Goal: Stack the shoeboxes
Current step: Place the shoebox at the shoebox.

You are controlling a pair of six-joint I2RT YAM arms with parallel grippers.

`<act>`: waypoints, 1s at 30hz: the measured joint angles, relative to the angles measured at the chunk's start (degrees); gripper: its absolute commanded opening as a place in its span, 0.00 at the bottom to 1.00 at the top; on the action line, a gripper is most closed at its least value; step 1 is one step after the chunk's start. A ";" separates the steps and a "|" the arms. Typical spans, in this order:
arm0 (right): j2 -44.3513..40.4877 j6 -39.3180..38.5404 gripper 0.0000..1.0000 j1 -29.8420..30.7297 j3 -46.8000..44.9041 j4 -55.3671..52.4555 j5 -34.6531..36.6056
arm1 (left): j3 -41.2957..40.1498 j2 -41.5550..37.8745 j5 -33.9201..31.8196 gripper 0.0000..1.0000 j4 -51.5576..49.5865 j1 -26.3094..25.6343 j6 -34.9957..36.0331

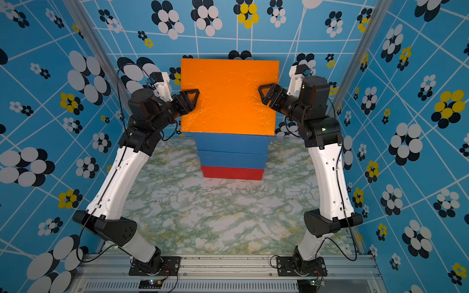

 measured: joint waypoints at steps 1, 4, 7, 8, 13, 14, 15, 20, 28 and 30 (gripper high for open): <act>0.00 0.00 0.84 0.00 0.00 0.00 -0.04 | 0.20 0.31 0.11 0.68 -0.02 0.11 -0.13; 0.00 0.00 0.84 0.00 0.00 0.00 -0.15 | 0.31 0.83 0.57 0.68 0.20 0.46 -0.74; 0.00 0.00 0.84 0.00 0.00 0.00 -0.15 | 0.42 0.83 0.81 0.69 0.26 0.55 -0.87; 0.00 0.00 0.84 0.00 0.00 0.00 -0.17 | 0.46 0.90 0.96 0.69 0.26 0.63 -0.96; 0.00 0.00 0.84 0.00 0.00 0.00 -0.22 | 0.85 1.40 1.40 0.69 0.52 0.92 -1.18; 0.00 0.00 0.84 0.00 0.00 0.00 -0.28 | 0.94 1.53 1.44 0.70 0.57 0.94 -1.20; 0.00 0.00 0.84 -0.02 0.00 0.00 -0.33 | 0.96 1.57 1.46 0.70 0.70 1.03 -1.20; 0.00 0.04 0.85 -0.07 -0.02 0.02 -0.92 | 0.96 1.92 1.81 0.73 1.31 1.33 -1.60; 0.00 0.44 0.86 -0.79 -0.22 0.55 -3.15 | 1.01 2.89 1.81 0.78 2.99 1.53 -1.60; 0.00 1.07 0.86 -1.27 -0.66 1.16 -3.85 | 1.07 3.08 1.84 0.80 3.15 1.53 -1.60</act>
